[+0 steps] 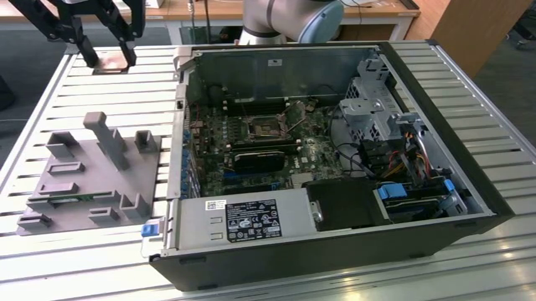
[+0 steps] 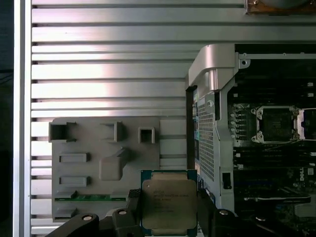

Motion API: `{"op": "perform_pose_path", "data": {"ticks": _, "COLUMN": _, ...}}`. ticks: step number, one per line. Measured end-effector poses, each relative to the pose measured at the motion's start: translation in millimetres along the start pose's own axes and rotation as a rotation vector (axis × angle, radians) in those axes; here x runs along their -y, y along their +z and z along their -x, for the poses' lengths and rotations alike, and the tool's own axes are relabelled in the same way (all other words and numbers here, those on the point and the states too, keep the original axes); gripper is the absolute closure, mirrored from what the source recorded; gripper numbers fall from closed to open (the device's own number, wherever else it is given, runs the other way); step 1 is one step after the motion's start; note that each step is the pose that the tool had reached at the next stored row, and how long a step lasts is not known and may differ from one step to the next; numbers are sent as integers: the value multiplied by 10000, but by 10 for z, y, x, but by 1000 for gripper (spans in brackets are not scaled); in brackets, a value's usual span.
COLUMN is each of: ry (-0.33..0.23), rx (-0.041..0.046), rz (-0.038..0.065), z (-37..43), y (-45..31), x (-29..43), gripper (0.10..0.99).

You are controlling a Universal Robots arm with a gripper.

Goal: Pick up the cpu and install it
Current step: 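Pick up the cpu and move it towards the insertion slot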

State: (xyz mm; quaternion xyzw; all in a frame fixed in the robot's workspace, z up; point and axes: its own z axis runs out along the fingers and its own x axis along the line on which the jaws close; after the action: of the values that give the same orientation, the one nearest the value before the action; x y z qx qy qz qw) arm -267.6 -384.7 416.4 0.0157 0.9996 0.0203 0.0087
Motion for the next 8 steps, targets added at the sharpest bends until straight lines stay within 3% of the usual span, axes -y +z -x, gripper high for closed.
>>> {"op": "perform_pose_path", "data": {"ticks": 8, "ry": 1, "rx": 0, "rz": 1, "z": 140, "y": 5, "x": -5, "gripper": 545}}
